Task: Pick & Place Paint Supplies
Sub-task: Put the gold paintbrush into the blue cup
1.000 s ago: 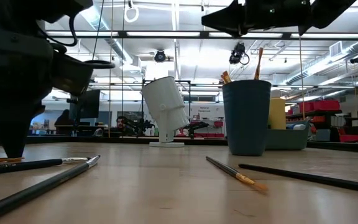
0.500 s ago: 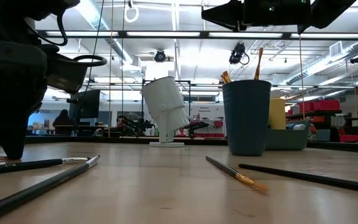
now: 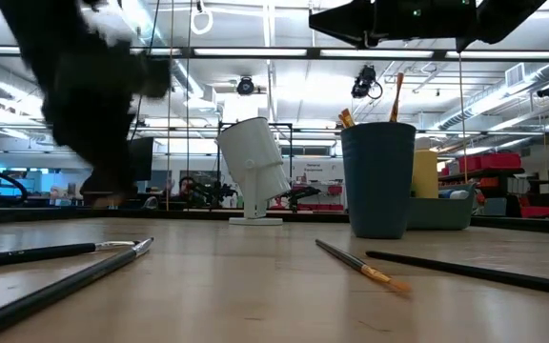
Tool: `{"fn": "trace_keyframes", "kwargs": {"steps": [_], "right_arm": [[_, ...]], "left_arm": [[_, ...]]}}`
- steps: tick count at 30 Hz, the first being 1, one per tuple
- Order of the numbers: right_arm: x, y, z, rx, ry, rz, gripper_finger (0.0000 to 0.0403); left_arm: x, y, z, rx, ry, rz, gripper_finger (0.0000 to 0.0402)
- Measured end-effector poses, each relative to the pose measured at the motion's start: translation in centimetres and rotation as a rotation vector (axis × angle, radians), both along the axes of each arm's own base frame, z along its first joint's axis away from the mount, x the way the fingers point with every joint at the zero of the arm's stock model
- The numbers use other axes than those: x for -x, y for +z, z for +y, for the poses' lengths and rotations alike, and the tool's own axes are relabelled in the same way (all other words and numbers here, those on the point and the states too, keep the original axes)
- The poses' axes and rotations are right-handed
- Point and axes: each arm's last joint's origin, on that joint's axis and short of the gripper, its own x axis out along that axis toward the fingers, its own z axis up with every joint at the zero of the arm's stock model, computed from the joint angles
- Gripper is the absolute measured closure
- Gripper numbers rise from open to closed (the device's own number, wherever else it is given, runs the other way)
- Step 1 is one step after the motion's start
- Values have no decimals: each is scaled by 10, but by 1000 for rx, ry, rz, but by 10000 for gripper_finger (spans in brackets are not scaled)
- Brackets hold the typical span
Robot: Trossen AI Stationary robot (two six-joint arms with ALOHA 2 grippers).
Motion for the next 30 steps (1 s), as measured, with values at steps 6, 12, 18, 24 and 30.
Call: {"fn": "trace_keyframes", "kwargs": {"steps": [6, 12, 18, 24, 30], "right_arm": [[0, 0, 0, -121, 5, -10, 284], [0, -5, 0, -296, 8, 21, 284], [0, -11, 4, -313, 122, 103, 284], [0, -13, 8, -372, 225, 143, 284], [-1, -15, 11, -403, 236, 150, 284]], "left_arm": [[-23, 39, 7, -230, -7, -238, 400], [-55, 74, 18, -468, -94, -458, 400], [-78, 113, 35, -679, -180, -700, 400], [-84, 133, 46, -753, -300, -875, 401], [-87, 133, 58, -747, -317, -888, 401]]}}
